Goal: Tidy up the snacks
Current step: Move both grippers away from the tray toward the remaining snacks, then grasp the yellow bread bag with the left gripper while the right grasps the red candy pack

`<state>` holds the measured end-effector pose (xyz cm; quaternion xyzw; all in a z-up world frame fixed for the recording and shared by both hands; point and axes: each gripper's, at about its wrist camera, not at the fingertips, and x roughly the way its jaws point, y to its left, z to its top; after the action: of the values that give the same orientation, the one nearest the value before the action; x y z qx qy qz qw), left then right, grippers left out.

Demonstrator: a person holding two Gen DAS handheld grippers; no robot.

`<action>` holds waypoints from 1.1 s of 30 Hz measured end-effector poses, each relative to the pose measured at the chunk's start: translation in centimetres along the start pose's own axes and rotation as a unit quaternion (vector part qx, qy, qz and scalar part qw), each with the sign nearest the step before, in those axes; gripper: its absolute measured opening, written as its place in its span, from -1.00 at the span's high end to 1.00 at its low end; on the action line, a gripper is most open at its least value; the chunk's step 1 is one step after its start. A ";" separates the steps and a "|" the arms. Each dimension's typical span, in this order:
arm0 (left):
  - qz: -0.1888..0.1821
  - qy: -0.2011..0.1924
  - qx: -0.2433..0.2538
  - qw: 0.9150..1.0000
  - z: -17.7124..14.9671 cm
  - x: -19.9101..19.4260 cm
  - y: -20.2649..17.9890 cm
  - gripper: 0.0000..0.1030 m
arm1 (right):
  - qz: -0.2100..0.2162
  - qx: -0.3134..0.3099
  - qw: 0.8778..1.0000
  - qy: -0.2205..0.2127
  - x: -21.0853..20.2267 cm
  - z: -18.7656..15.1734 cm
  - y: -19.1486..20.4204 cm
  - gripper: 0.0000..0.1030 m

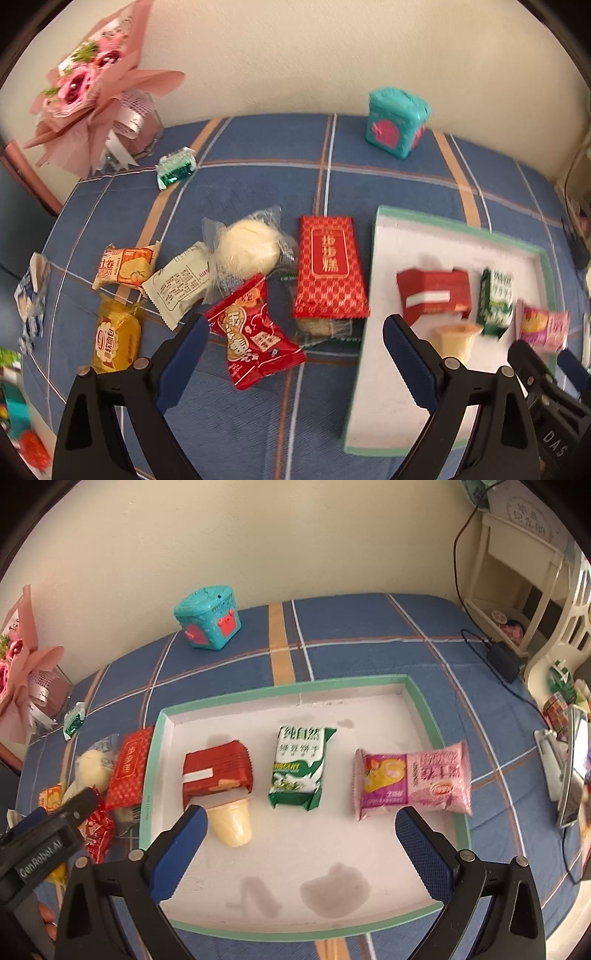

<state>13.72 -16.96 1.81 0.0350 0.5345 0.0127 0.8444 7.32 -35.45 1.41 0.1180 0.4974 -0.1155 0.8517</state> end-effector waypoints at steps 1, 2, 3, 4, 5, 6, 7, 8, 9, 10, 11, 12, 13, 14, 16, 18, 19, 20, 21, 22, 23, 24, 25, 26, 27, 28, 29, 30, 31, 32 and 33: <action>0.000 0.004 0.005 1.000 -0.1 0.2 0.1 -0.85 | 0.001 0.001 1.000 0.006 0.2 -0.1 0.2 -1.00; -0.001 0.006 0.006 1.000 -0.2 0.3 0.3 -0.85 | 0.000 0.001 1.000 0.014 0.4 -0.3 0.6 -1.00; -0.005 0.006 0.005 1.000 -0.2 0.3 0.5 -0.85 | -0.003 -0.001 1.000 0.020 0.7 -0.4 1.0 -1.00; -0.013 0.005 -0.001 1.000 -0.1 0.3 1.0 -0.85 | -0.006 -0.004 1.000 0.023 0.9 -0.5 1.4 -1.00; -0.017 0.004 -0.005 1.000 -0.1 0.3 1.4 -0.85 | -0.010 -0.010 1.000 0.026 1.0 -0.7 1.9 -1.00; -0.022 0.002 -0.012 1.000 -0.1 0.2 2.0 -0.85 | -0.011 -0.015 0.999 0.027 1.2 -0.8 2.4 -1.00; -0.022 0.001 -0.016 1.000 -0.1 0.2 2.3 -0.85 | -0.011 -0.021 0.999 0.027 1.2 -0.9 3.0 -1.00; -0.020 -0.001 -0.023 1.000 -0.1 0.1 3.1 -0.85 | -0.009 -0.026 0.999 0.027 1.3 -1.0 3.5 -1.00; -0.017 -0.003 -0.027 0.999 -0.1 0.1 3.6 -0.85 | -0.005 -0.033 0.999 0.026 1.2 -1.1 4.2 -1.00; -0.011 -0.006 -0.034 0.999 -0.2 0.0 4.5 -0.85 | 0.000 -0.039 0.999 0.025 1.2 -1.2 4.8 -1.00; -0.006 -0.007 -0.040 0.999 -0.2 -0.1 5.2 -0.85 | 0.005 -0.046 0.999 0.023 1.1 -1.4 5.4 -1.00; 0.002 -0.008 -0.046 0.999 -0.2 -0.1 6.0 -0.85 | 0.011 -0.056 0.998 0.020 1.1 -1.6 6.3 -1.00; 0.013 -0.010 -0.054 0.998 -0.2 -0.3 6.9 -0.85 | 0.016 -0.064 0.998 0.019 1.1 -1.7 6.9 -1.00; 0.028 -0.016 -0.064 0.997 -0.2 -0.5 8.0 -0.85 | 0.021 -0.075 0.997 0.017 1.0 -1.9 7.8 -1.00; 0.043 -0.024 -0.081 0.996 -0.2 -1.0 9.6 -0.85 | 0.030 -0.089 0.995 0.015 1.1 -2.3 9.3 -1.00; 0.041 -0.033 -0.102 0.993 -0.2 -1.7 11.7 -0.85 | 0.047 -0.104 0.993 0.015 1.1 -2.7 10.8 -1.00; 0.039 -0.036 -0.109 0.993 -0.3 -1.8 12.4 -0.85 | 0.056 -0.109 0.992 0.014 1.1 -2.8 11.4 -1.00; 0.038 -0.039 -0.119 0.991 -0.3 -2.1 13.4 -0.85 | 0.065 -0.115 0.991 0.012 1.0 -3.0 12.1 -1.00; 0.038 -0.040 -0.126 0.991 -0.3 -2.1 14.2 -0.85 | 0.078 -0.123 0.989 0.010 1.0 -3.1 13.0 -1.00; 0.039 -0.040 -0.132 0.990 -0.4 -2.2 15.0 -0.85 | 0.087 -0.130 0.988 0.007 0.9 -3.3 13.6 -0.99; 0.040 -0.038 -0.140 0.989 -0.6 -2.2 15.9 -0.85 | 0.098 -0.138 0.986 0.004 0.8 -3.4 14.3 -0.99; 0.040 -0.035 -0.145 0.988 -0.7 -2.1 16.5 -0.85 | 0.109 -0.149 0.983 0.001 0.7 -3.5 15.2 -0.99; 0.040 -0.031 -0.151 0.987 -0.9 -1.9 17.2 -0.85 | 0.116 -0.158 0.981 -0.002 0.6 -3.6 15.9 -0.99; 0.039 -0.024 -0.159 0.986 -1.2 -1.6 18.0 -0.85 | 0.121 -0.167 0.978 -0.005 0.5 -3.8 16.6 -0.98; 0.038 -0.018 -0.164 0.986 -1.4 -1.3 18.5 -0.85 | 0.127 -0.177 0.976 -0.008 0.5 -4.0 17.3 -0.97; 0.038 -0.007 -0.166 0.985 -1.7 -0.7 19.0 -0.85 | 0.130 -0.184 0.974 -0.008 0.5 -4.2 17.8 -0.96; 0.036 0.008 -0.164 0.986 -1.9 0.2 19.4 -0.85 | 0.134 -0.192 0.972 -0.005 0.6 -4.4 18.4 -0.96; 0.034 0.019 -0.162 0.986 -2.1 0.8 19.5 -0.85 | 0.134 -0.197 0.971 -0.003 0.7 -4.6 18.9 -0.96; 0.031 0.033 -0.161 0.986 -2.4 1.6 19.6 -0.85 | 0.134 -0.203 0.970 0.000 1.0 -4.7 19.4 -0.96; 0.027 0.050 -0.161 0.985 -2.8 2.5 19.7 -0.85 | 0.133 -0.206 0.969 0.003 1.3 -4.7 19.7 -0.96; 0.024 0.063 -0.161 0.985 -3.0 3.5 19.8 -0.85 | 0.132 -0.210 0.969 0.007 1.6 -4.8 20.0 -0.96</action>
<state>12.77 3.09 -1.18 -0.0900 0.5764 0.1210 0.8032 10.44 -15.10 -0.59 0.0019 0.4961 0.1060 0.8618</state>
